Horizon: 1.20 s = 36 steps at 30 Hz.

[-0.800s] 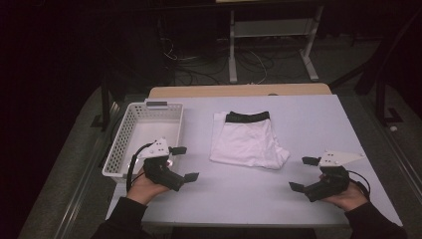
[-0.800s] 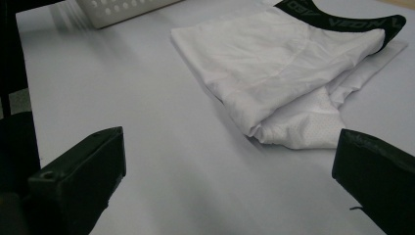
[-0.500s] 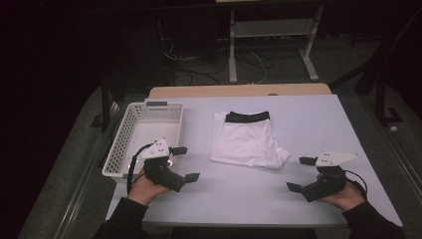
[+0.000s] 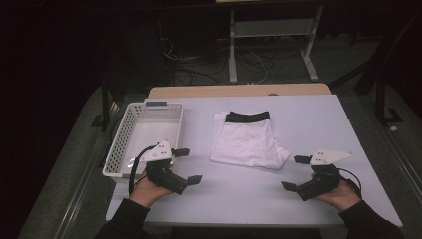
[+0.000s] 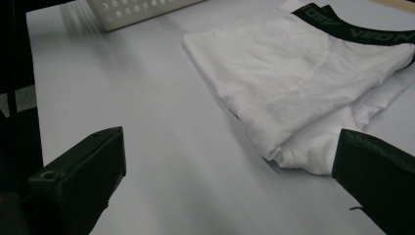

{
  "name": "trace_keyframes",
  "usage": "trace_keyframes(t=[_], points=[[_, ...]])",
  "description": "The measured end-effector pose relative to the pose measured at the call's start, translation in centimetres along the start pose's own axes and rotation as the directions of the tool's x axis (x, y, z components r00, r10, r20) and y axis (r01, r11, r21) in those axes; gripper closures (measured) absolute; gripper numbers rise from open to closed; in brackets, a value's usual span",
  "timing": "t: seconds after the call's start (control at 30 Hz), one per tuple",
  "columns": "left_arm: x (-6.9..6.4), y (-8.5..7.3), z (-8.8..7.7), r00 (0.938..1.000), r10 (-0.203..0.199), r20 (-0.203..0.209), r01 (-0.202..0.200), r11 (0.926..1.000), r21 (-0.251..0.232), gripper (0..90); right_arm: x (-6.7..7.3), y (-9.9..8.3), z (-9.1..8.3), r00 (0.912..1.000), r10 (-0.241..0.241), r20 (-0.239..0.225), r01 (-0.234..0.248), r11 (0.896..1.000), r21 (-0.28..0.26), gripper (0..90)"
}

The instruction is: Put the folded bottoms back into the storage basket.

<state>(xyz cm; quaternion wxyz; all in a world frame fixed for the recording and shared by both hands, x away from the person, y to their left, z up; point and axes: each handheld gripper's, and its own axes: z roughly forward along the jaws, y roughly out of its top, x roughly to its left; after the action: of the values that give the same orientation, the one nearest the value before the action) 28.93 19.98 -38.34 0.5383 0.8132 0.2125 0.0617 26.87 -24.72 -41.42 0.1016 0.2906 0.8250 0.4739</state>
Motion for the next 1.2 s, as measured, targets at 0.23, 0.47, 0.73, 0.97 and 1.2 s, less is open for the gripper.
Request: trace_keyframes(t=[0.23, 0.47, 0.73, 0.97, 1.2], points=[[0.0, -0.1, 0.2, 1.0, -0.005, -0.002, 0.005, 1.0, -0.003, 0.0, 0.4, 0.5, 1.1, 0.9995, -0.01, -0.029, 0.01, 1.0, 0.007, 0.0], [-0.1, -0.1, 0.2, 1.0, -0.003, -0.005, 0.003, 1.0, -0.005, 0.0, 0.3, 0.8, 1.6, 0.9991, -0.002, -0.042, 0.002, 1.0, 0.0, 0.0], [-0.1, 0.0, 0.2, 1.0, 0.001, -0.005, -0.001, 1.0, -0.006, 0.0, 0.1, 1.3, 2.0, 0.9982, -0.001, -0.06, 0.0, 1.0, -0.017, 0.0], [-0.1, 0.0, 0.3, 1.0, -0.002, -0.003, 0.002, 1.0, -0.005, 0.0, 0.1, 1.8, 2.6, 0.9976, -0.011, -0.069, 0.011, 1.0, -0.008, 0.0], [-0.1, 0.1, 0.3, 1.0, 0.001, -0.006, -0.001, 1.0, -0.004, 0.0, -0.1, 2.1, 3.2, 0.9967, -0.008, -0.081, 0.008, 1.0, -0.007, 0.0]])
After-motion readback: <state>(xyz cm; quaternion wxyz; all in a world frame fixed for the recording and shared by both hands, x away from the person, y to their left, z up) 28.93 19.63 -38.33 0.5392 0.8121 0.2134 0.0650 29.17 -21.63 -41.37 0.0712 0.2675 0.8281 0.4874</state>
